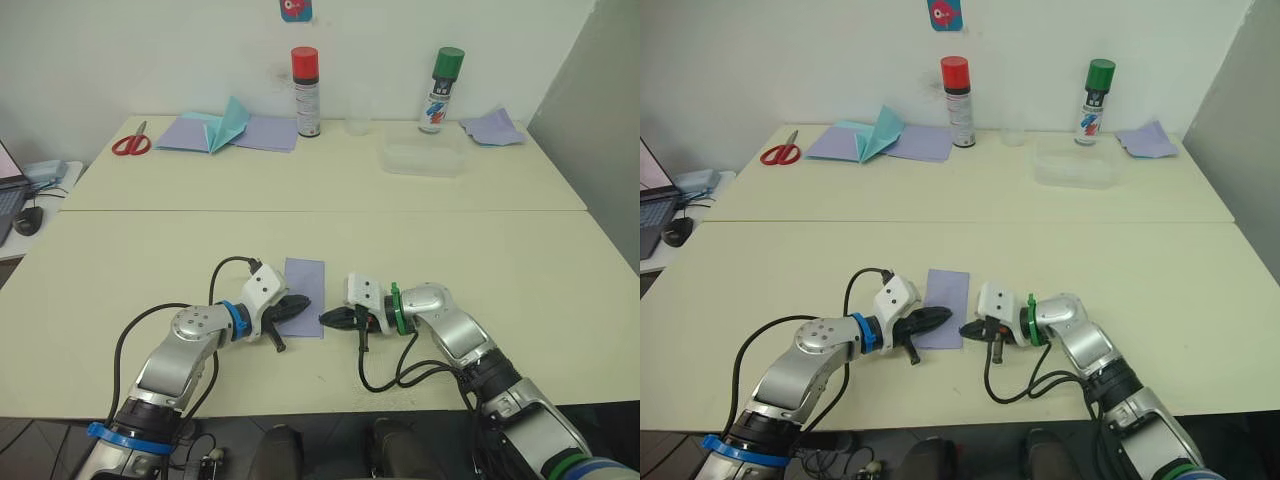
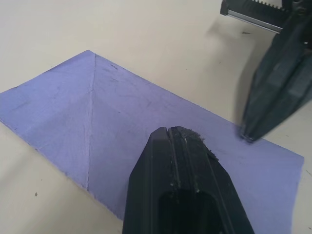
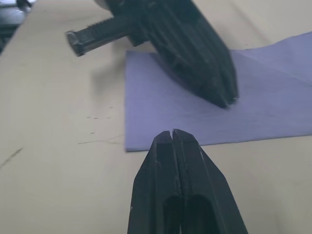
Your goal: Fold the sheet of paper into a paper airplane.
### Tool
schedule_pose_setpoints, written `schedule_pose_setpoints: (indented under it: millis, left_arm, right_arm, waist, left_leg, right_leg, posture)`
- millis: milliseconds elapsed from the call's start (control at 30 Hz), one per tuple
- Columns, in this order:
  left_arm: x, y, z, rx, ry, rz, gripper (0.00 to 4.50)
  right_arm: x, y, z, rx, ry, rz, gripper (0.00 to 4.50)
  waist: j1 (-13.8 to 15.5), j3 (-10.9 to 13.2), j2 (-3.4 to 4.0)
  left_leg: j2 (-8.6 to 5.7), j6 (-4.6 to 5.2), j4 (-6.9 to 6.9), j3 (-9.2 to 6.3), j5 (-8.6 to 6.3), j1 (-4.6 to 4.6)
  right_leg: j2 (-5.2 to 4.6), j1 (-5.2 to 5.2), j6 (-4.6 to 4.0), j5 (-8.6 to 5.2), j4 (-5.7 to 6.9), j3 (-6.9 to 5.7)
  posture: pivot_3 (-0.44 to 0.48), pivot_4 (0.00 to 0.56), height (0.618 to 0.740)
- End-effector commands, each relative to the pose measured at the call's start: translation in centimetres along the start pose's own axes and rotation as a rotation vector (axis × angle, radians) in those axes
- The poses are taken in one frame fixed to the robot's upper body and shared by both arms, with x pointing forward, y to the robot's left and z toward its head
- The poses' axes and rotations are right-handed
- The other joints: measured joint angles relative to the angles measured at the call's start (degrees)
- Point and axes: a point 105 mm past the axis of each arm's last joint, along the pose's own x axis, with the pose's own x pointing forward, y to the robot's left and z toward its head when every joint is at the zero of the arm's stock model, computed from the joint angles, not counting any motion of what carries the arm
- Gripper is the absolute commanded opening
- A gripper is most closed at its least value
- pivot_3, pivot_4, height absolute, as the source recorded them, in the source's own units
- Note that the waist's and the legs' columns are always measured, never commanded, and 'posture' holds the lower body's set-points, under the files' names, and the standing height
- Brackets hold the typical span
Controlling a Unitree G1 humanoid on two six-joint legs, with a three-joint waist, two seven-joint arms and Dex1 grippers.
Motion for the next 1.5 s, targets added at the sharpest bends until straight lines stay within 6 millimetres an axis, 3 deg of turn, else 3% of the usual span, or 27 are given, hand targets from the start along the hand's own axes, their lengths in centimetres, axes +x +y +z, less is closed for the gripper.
schedule_pose_setpoints:
  millis: [33, 200, 600, 900, 1500]
  left_arm:
    - [-0.1, -0.4, -2.2, -0.037, 0.080, -0.008, 0.00]
    - [-0.2, -0.5, -2.4, -0.041, 0.085, -0.007, 0.00]
    - [-0.5, -1.5, -2.9, -0.026, 0.109, -0.066, 0.00]
    - [-0.6, -2.6, -3.8, -0.016, 0.151, -0.118, 0.00]
    - [-0.6, -2.5, -4.0, -0.009, 0.154, -0.116, 0.00]
  right_arm:
    - [0.3, 1.4, -0.9, 0.029, 0.043, 0.072, 0.02]
    - [0.3, 1.1, -1.2, 0.025, 0.061, 0.062, 0.02]
    - [0.6, -5.0, -1.5, -0.024, 0.104, -0.259, 0.02]
    - [0.7, -7.4, -1.2, 0.008, 0.110, -0.339, 0.02]
    - [0.4, -11.2, -0.3, 0.083, 0.091, -0.506, 0.02]
  waist:
    - [0.0, 0.0, 0.01]
    - [0.0, 0.0, 0.01]
    - [-0.2, -0.1, 0.08]
    - [-0.2, -0.1, 0.12]
    - [-0.5, -0.3, 0.33]
  left_leg:
    - [0.00, 0.00, 0.00, 0.00, 0.00, 0.00]
    - [-0.01, 0.00, -0.01, 0.00, 0.00, 0.00]
    - [0.05, 0.00, 0.01, -0.13, 0.00, 0.21]
    - [0.03, 0.00, -0.04, -0.07, 0.00, 0.13]
    - [0.04, 0.01, -0.14, -0.10, 0.00, 0.12]
  right_leg:
    - [0.01, 0.00, 0.00, 0.00, 0.00, 0.00]
    - [0.02, -0.01, -0.03, -0.02, -0.01, -0.02]
    - [0.02, -0.08, -0.33, -0.19, -0.01, 0.07]
    - [-0.01, 0.04, -0.09, -0.05, -0.01, 0.09]
    - [-0.05, 0.02, -0.32, -0.18, -0.02, 0.11]
  posture:
    - [0.000, 0.150, 0.740]
    - [0.000, 0.150, 0.740]
    - [0.000, 0.150, 0.740]
    - [0.000, 0.150, 0.740]
    - [0.000, 0.150, 0.740]
